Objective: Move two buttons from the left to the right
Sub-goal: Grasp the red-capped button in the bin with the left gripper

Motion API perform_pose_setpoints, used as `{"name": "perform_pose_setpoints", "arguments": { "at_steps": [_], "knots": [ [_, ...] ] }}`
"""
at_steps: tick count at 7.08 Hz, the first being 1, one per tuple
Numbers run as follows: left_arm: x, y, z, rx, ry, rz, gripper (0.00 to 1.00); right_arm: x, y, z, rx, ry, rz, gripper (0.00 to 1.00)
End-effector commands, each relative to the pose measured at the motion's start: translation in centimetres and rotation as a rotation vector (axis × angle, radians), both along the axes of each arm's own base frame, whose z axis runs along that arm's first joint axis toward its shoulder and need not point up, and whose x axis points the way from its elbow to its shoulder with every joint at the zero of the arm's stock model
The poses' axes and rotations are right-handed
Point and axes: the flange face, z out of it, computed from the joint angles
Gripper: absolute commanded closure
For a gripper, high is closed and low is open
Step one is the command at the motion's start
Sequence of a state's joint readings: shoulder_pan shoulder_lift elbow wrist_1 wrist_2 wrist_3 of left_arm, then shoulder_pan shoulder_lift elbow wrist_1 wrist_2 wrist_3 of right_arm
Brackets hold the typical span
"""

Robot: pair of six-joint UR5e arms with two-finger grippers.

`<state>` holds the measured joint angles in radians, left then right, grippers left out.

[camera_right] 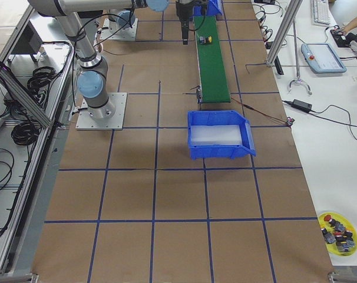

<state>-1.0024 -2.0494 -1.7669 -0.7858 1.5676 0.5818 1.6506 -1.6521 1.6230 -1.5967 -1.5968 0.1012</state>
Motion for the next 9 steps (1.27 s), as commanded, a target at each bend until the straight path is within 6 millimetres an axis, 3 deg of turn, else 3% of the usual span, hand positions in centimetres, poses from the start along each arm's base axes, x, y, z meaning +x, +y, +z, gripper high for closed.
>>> {"name": "perform_pose_setpoints", "arguments": {
  "at_steps": [1, 3, 4, 6, 7, 9],
  "knots": [
    [-0.2, -0.1, 0.4, -0.007, -0.004, -0.003, 0.39, 0.0, 0.0, 0.0, 0.0, 0.002, 0.0, 0.0],
    [-0.4, -0.1, 1.0, -0.012, -0.01, -0.006, 0.81, 0.0, 0.0, 0.0, 0.0, 0.002, 0.0, 0.0],
    [-0.5, -0.1, 1.4, -0.015, -0.011, -0.006, 0.92, 0.0, 0.0, 0.0, 0.0, 0.002, 0.0, 0.0],
    [0.0, -0.5, 4.1, -0.04, -0.032, -0.013, 0.95, 0.0, 0.0, 0.1, -0.005, -0.002, 0.0, 0.0],
    [-0.2, -0.2, 7.0, -0.026, -0.025, -0.015, 0.95, 0.0, 0.0, 0.0, -0.003, -0.002, 0.0, 0.0],
    [-0.1, -0.2, 15.2, 0.033, 0.009, -0.013, 0.95, 0.1, -0.1, 0.1, -0.006, -0.005, 0.002, 0.0]
  ]
}}
